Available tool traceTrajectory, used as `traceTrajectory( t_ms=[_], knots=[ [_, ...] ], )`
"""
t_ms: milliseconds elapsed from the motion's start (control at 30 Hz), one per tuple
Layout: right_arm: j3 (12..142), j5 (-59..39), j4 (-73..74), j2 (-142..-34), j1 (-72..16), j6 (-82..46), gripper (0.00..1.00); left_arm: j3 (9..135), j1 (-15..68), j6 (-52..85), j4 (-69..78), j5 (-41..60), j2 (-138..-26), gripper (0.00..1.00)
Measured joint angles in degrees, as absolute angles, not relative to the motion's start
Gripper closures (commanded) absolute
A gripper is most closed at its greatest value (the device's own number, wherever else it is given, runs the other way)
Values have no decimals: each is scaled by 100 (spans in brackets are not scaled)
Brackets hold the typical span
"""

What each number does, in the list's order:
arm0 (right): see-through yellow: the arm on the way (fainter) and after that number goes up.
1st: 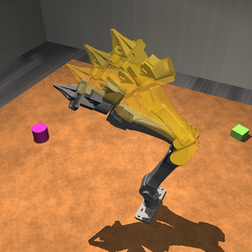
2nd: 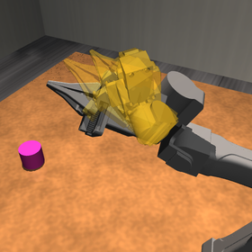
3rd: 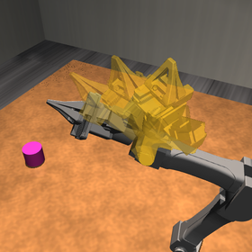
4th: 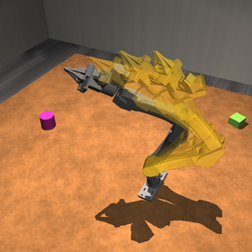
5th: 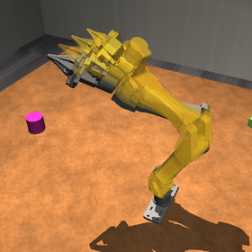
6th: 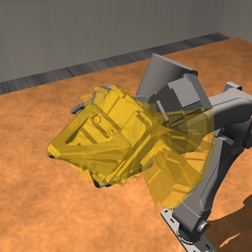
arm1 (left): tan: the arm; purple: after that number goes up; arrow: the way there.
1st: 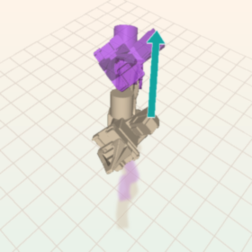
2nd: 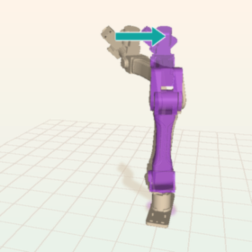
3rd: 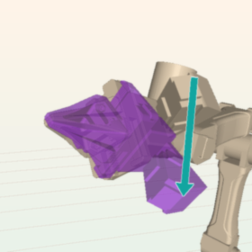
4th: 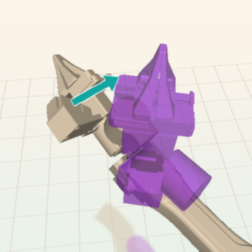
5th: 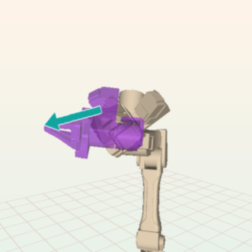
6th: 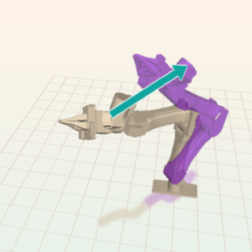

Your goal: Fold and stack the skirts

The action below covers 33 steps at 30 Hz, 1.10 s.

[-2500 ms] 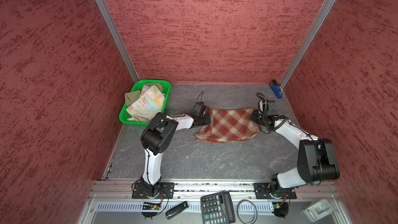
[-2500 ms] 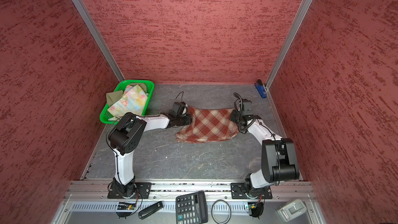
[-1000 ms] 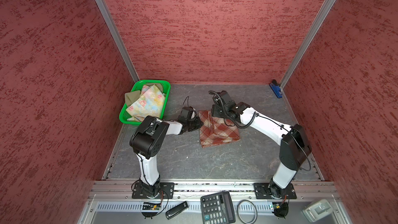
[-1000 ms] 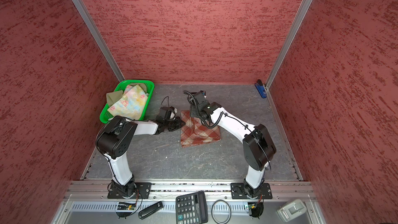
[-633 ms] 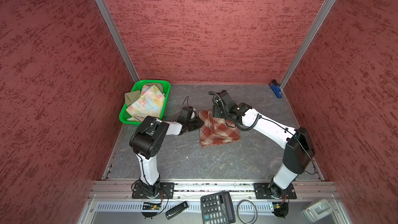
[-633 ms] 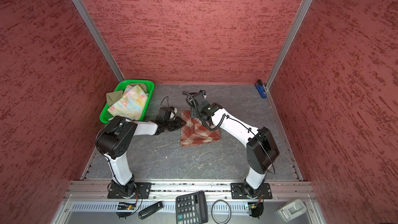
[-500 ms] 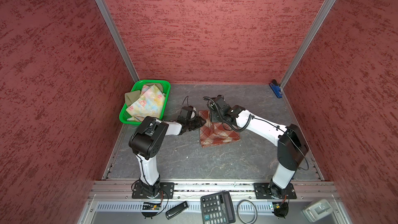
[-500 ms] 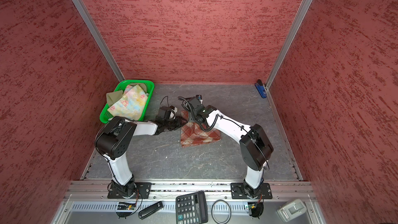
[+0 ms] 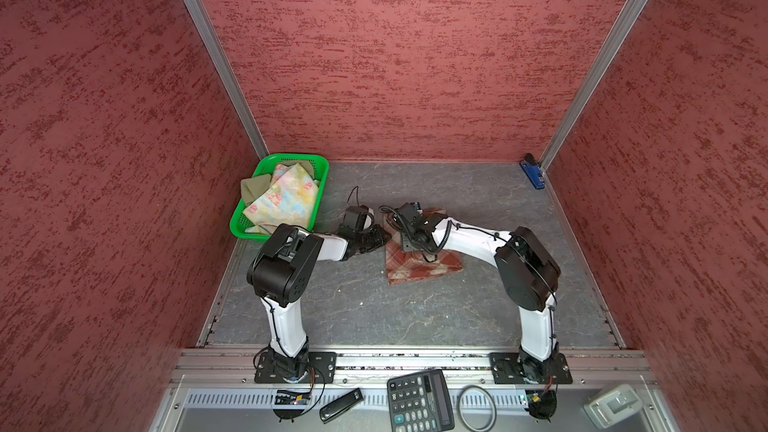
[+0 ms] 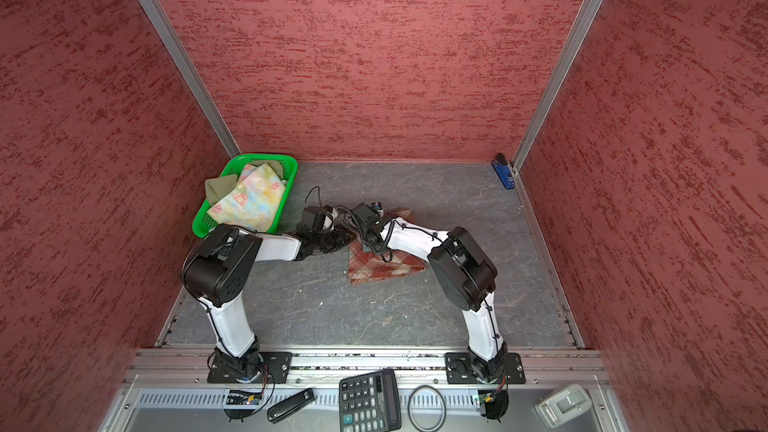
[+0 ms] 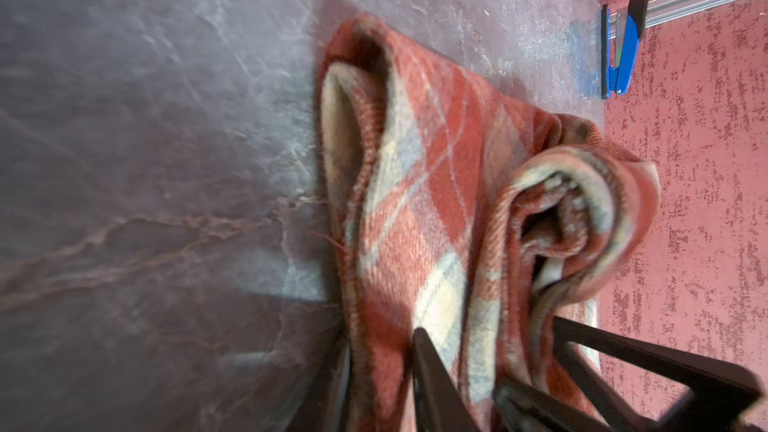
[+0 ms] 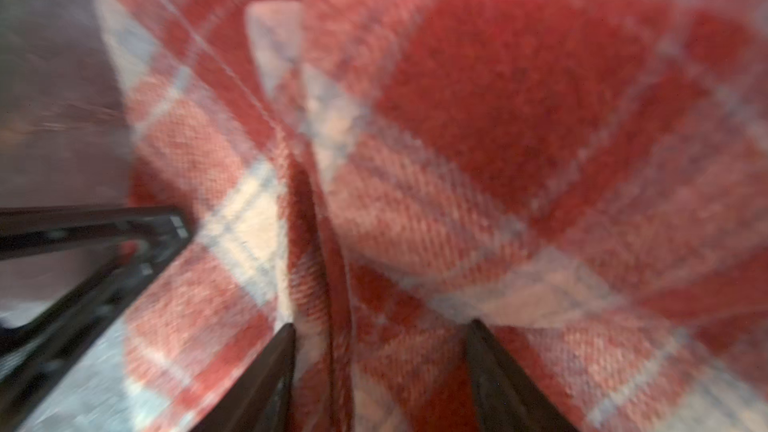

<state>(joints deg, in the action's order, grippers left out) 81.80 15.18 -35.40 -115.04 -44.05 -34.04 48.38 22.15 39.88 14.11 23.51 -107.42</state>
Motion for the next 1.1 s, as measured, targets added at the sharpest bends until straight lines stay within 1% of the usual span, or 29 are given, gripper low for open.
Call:
traceTrajectory(
  t_ms=[33, 100, 233, 467, 833, 1100],
  knots=[
    [8180, 1531, -3540, -11542, -4405, -3382, 54, 4845, 2215, 3979, 1406, 2346, -10753, 80],
    [8180, 1546, -3518, -11563, -4405, -3385, 74, 4856, 2215, 3951, 1400, 2335, -10774, 83],
    [8180, 1551, -3380, -11561, -4416, -3382, 100, 4893, 2222, 3916, 1398, 2324, -10822, 85],
    [8180, 1579, -3345, -11480, -4399, -3299, 100, 4993, 2303, 3918, 1439, 2248, -10916, 88],
    [8114, 1656, -3428, -10519, -4377, -3232, 100, 5000, 2331, 3916, 1509, 2204, -10951, 90],
    [8101, 1431, -3441, -10320, -4394, -3260, 100, 5000, 2333, 3918, 1531, 2206, -10962, 91]
  ],
)
